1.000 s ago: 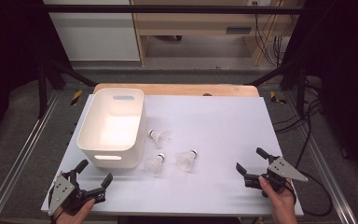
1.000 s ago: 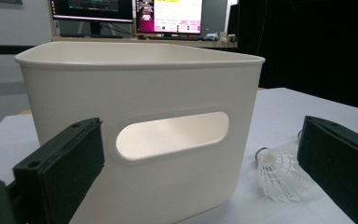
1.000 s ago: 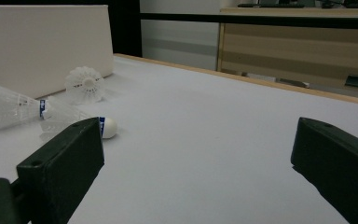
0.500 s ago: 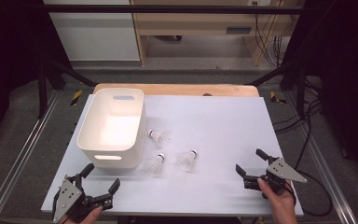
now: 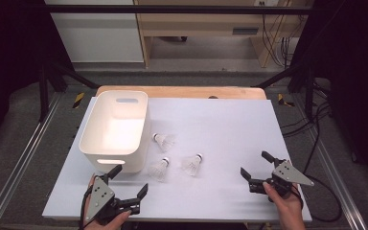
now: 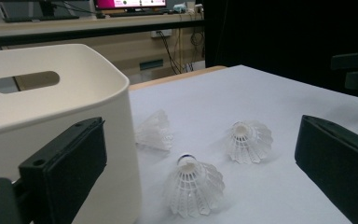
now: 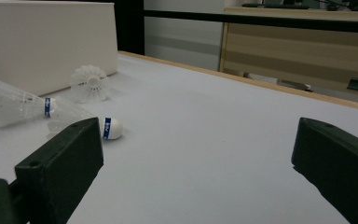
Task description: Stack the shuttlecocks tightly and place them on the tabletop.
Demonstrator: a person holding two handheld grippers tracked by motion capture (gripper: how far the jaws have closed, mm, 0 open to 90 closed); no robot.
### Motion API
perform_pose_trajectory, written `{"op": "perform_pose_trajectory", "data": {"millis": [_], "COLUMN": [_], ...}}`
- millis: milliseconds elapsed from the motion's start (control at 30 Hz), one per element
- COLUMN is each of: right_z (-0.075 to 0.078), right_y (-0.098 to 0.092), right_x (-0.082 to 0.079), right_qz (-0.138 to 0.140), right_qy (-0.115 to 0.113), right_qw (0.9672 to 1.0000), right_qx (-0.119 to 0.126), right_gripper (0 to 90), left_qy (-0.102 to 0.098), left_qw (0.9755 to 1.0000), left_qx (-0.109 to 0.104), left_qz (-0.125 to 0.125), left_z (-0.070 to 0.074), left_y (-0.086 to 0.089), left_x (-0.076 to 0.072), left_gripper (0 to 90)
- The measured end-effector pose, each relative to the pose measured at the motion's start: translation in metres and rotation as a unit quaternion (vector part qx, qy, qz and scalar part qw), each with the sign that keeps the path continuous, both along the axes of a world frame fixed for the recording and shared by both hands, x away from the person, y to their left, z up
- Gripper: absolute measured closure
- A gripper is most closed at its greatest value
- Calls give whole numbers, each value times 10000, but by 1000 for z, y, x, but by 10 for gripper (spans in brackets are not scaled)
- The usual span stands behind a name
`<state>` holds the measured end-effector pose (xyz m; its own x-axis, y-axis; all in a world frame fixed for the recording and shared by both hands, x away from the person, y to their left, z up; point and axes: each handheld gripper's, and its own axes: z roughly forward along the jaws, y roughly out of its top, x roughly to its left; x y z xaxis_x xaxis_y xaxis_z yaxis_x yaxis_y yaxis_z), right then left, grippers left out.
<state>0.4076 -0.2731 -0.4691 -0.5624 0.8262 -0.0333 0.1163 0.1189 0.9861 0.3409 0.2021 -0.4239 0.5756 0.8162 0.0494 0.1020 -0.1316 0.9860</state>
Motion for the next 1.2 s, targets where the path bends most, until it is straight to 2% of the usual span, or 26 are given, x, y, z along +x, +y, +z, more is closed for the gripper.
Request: {"op": "perform_pose_trajectory", "data": {"millis": [100,233,300,467,600,667,767,967,1100,1200], "right_z": [-1,-2,-3,0,0,-1,-3,0,0,0], "right_y": [-2,-4,-5,-6,-5,-5,-5,-10,-11,-12], "right_x": [-1,-1,0,-2,-1,0,0,-2,-1,1], "right_qz": [11,-11,-29,-50,-24,-5,2,-105,-121,-125], "right_qy": [29,52,74,12,4,-9,22,-7,0,-12], "right_qw": [10000,9999,9999,9999,9999,9999,10000,9998,9997,9997], "right_qx": [-16,98,71,146,121,146,46,173,196,206], "right_gripper": [24,23,23,22,22,22,22,22,22,22], "left_qy": [33,232,275,374,456,437,424,522,480,485], "left_qw": [9998,9993,9990,9978,9976,9976,9976,9966,9962,9956], "left_qx": [97,191,194,352,355,390,431,553,627,720], "left_qz": [-145,-232,-287,-410,-382,-358,-337,-328,-365,-367], "left_z": [-2,-5,-4,-1,2,5,8,21,29,29], "left_y": [-9,-23,-28,-42,-47,-49,-50,-51,-52,-55], "left_x": [1,7,9,12,17,19,20,21,22,22], "left_gripper": [25,40,52,51,50,50,51,51,52,54]}}
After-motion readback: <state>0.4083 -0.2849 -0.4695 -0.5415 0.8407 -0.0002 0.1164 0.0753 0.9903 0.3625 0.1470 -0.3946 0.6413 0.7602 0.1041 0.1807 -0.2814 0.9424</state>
